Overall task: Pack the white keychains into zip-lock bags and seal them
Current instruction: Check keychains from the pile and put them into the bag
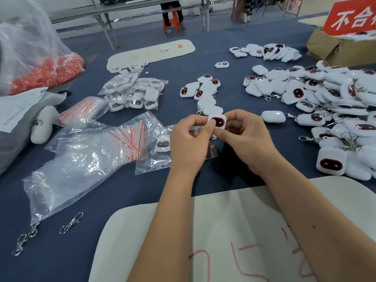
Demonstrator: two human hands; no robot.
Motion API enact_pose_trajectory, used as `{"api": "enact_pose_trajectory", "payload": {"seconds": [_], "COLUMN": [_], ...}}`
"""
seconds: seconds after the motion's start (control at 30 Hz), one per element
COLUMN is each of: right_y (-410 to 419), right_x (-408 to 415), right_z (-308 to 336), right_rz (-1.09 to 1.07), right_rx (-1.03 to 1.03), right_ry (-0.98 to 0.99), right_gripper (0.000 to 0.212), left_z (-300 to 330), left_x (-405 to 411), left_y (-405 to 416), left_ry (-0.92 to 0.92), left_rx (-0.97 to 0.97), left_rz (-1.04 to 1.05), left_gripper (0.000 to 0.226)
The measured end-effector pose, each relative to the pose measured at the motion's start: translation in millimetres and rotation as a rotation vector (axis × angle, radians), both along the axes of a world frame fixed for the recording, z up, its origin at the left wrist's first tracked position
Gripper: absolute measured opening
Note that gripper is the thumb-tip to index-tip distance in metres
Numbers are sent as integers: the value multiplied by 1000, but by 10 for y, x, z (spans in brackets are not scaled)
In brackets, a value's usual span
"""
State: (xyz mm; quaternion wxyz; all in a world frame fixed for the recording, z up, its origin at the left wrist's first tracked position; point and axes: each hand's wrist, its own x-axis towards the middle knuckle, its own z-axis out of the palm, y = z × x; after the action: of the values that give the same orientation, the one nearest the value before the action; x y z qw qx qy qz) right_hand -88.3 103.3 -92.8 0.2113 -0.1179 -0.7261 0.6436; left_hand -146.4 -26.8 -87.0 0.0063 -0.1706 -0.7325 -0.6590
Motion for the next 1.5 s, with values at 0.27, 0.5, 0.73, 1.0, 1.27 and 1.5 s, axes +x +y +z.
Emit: {"api": "enact_pose_trajectory", "payload": {"seconds": [0.27, 0.5, 0.73, 1.0, 1.27, 1.5], "right_y": [0, 34, 35, -97, -159, -188], "right_x": [-24, -23, -41, -42, -31, -40], "right_z": [-5, 0, -9, 25, 25, 12], "right_rz": [-113, -173, -142, 81, 174, 140], "right_rx": [-25, -128, -272, -377, 38, 153], "right_ry": [12, 81, 145, 179, 16, -8], "right_gripper": [18, 18, 12, 10, 8, 12], "left_z": [-17, -18, 4, 14, 81, 89], "left_x": [-6, 41, 51, -3, 72, 106], "left_y": [-15, 10, 2, -17, -5, 9], "left_ry": [35, 212, 194, 121, 373, 486], "left_rx": [-112, -373, -365, -113, -62, -43], "left_rz": [230, 230, 264, 294, 289, 278], "left_gripper": [11, 27, 11, 18, 12, 8]}}
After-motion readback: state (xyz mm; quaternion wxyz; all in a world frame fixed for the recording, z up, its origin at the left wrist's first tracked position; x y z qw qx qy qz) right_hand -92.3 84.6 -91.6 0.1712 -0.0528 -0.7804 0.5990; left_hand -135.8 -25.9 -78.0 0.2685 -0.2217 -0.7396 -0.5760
